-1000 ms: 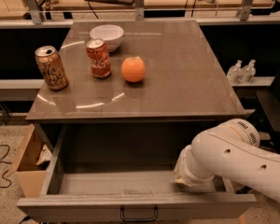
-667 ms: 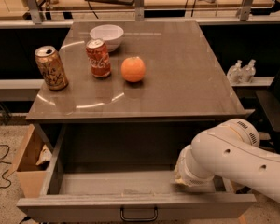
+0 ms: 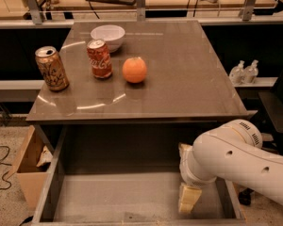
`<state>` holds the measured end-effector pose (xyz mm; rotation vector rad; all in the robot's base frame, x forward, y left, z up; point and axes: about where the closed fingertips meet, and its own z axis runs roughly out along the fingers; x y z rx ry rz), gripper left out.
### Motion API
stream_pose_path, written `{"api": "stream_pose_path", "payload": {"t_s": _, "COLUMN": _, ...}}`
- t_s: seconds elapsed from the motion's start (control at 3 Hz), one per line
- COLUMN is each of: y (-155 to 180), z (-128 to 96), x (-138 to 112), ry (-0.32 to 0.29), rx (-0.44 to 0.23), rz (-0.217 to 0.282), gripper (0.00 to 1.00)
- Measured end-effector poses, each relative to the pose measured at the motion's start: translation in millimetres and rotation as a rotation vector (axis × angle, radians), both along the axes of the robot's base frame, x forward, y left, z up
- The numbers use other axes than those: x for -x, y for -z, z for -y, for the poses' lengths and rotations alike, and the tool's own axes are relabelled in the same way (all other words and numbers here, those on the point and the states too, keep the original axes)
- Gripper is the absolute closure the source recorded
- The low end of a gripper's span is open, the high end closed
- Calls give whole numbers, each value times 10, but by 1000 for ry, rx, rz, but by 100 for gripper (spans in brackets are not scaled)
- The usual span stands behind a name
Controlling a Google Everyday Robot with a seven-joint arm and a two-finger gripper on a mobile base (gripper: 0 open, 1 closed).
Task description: Open top drawer
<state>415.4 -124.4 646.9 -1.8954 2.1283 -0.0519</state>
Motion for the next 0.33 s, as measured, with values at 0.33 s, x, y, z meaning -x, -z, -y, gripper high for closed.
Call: {"api": "stream_pose_path", "payload": {"t_s": 0.33, "y": 0, "z": 0, "x": 0, "ry": 0, "rx": 0, "rz": 0, "gripper": 0}}
